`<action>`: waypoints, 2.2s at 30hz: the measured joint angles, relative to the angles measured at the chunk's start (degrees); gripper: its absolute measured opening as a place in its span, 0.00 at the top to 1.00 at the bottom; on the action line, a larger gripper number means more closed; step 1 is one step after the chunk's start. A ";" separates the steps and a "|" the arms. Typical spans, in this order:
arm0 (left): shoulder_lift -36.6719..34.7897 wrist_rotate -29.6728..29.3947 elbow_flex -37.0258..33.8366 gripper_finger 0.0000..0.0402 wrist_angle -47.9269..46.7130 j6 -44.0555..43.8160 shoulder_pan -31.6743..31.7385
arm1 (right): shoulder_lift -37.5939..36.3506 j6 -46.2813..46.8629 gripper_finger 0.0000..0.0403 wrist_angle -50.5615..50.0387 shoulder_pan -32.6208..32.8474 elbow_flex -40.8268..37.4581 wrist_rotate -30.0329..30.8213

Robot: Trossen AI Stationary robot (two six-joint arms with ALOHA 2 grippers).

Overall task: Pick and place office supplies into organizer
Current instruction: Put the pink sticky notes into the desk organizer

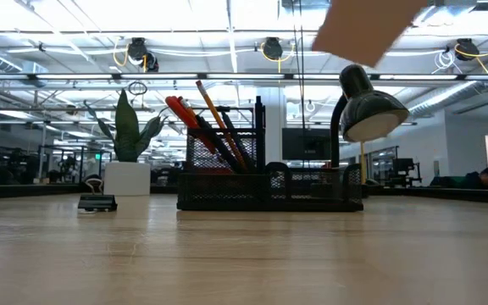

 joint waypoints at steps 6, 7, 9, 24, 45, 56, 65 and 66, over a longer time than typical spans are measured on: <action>0.01 0.00 0.00 0.69 0.00 0.00 0.01 | 0.00 -3.77 1.00 -0.01 -3.14 0.02 4.09; 0.01 0.00 0.00 0.69 0.00 0.00 0.01 | 0.00 -4.37 1.00 -0.01 -3.57 0.03 4.69; 0.01 0.00 0.00 0.69 0.00 0.01 0.01 | 0.00 -4.86 1.00 -0.01 -4.49 0.01 5.80; 0.01 0.02 0.00 0.69 -0.02 0.02 -0.01 | 0.00 -6.41 1.00 0.02 -8.83 -0.01 12.23; 0.01 0.07 0.00 0.69 -0.04 0.07 0.00 | 0.00 -8.79 1.00 0.01 -12.52 -0.05 19.43; 0.01 0.09 0.00 0.69 -0.04 0.07 0.00 | 0.02 -7.17 1.00 -0.02 -12.85 -1.07 19.38; 0.01 0.11 0.00 0.69 -0.11 0.22 0.00 | 0.07 -4.17 1.00 0.01 -12.82 -4.65 17.40; 0.01 0.11 0.00 0.69 -0.11 0.22 -0.01 | 0.07 -3.82 1.00 -0.01 -12.82 -4.95 17.38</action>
